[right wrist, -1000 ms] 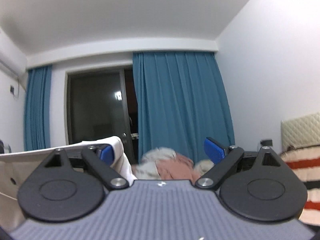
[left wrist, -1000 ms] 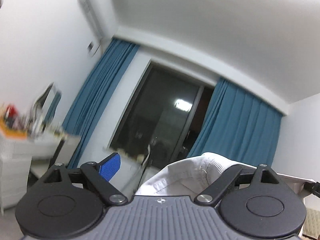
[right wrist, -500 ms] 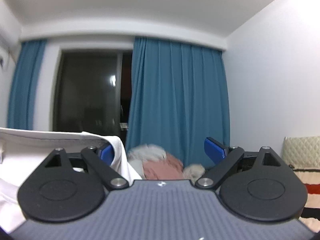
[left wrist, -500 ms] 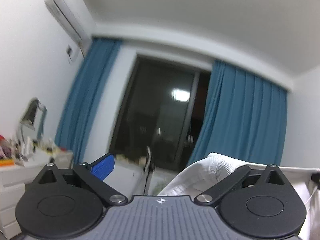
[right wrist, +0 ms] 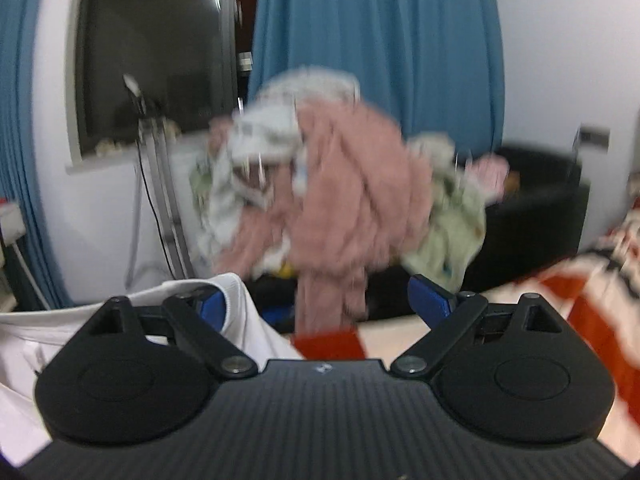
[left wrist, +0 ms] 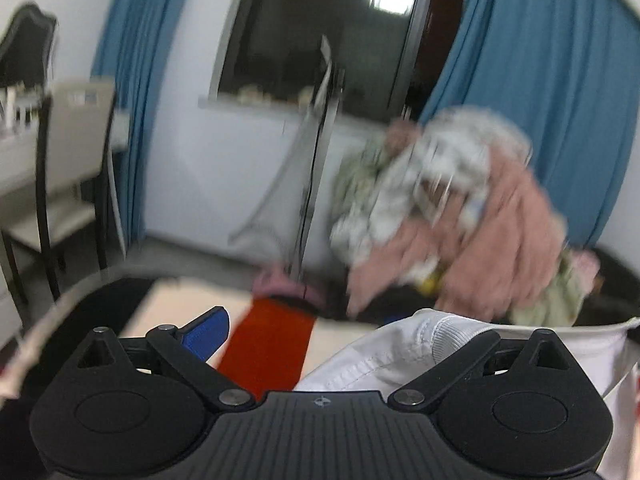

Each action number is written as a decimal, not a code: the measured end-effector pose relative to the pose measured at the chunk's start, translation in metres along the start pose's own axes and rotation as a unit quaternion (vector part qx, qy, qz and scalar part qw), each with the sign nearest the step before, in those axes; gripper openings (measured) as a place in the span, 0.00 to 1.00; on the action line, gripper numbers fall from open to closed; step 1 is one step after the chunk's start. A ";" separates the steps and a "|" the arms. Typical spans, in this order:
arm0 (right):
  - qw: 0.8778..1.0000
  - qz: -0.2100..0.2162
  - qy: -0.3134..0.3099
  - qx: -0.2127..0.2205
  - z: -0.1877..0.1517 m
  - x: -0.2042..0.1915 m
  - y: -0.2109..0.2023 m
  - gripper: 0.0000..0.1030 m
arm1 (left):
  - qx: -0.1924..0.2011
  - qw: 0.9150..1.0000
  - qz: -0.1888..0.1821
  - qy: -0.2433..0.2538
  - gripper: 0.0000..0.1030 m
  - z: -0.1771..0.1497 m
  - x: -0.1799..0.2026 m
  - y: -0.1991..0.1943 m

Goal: Fold clothes
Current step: 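Lift the shirt with both grippers and shake it out above the bed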

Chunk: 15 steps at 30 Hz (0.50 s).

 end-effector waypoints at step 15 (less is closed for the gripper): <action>0.968 0.098 -0.151 -0.176 -0.054 -0.061 0.050 0.89 | -0.166 0.969 -0.103 0.153 0.98 -0.021 0.006 0.084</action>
Point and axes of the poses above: each gripper's, at about its wrist camera, not at the fingertips, and y roughly the way its jaws point, x to its right, z to its top, the point moved 1 cm from there along y, roughly the way its jaws point, and after that the axes turned 6 degrees about -z, right-handed, at the moved point
